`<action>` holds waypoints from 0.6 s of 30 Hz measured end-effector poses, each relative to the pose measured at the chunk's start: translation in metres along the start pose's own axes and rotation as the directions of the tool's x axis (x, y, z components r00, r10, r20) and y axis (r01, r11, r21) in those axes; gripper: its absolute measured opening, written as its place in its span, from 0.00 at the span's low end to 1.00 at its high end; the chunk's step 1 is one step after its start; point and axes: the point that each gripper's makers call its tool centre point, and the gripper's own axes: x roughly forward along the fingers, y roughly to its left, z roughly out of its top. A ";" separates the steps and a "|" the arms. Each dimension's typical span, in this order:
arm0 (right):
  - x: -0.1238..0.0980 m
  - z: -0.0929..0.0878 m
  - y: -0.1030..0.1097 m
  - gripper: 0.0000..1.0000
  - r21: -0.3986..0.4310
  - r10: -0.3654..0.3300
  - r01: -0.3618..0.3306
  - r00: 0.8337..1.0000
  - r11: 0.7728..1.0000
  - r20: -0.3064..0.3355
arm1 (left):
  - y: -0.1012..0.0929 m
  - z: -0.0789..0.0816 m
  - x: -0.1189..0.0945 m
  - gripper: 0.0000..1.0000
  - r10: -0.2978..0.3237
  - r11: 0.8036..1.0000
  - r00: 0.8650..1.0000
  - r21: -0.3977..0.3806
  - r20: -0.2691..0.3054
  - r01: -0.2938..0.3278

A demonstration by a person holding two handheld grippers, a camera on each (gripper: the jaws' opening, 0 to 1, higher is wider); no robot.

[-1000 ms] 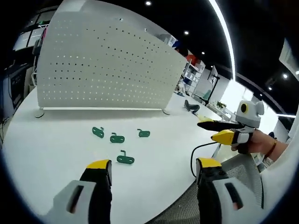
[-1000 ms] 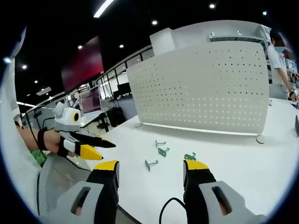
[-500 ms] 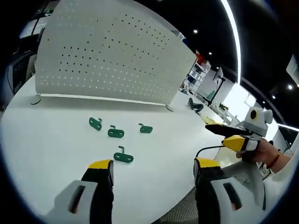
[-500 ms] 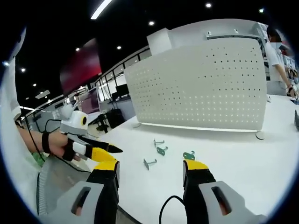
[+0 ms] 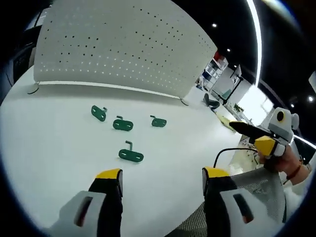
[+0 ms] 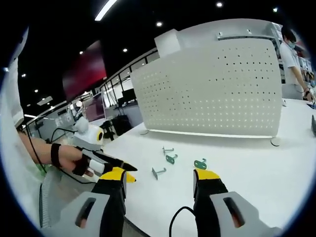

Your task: Insert the hook assembly into the mounting plate slot until the hook locks in place.

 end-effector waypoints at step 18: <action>-0.003 -0.001 -0.003 0.56 0.023 -0.021 0.021 1.000 1.000 0.004 | 0.012 -0.005 0.026 0.51 0.038 0.996 0.997 -0.072 -0.068 -0.043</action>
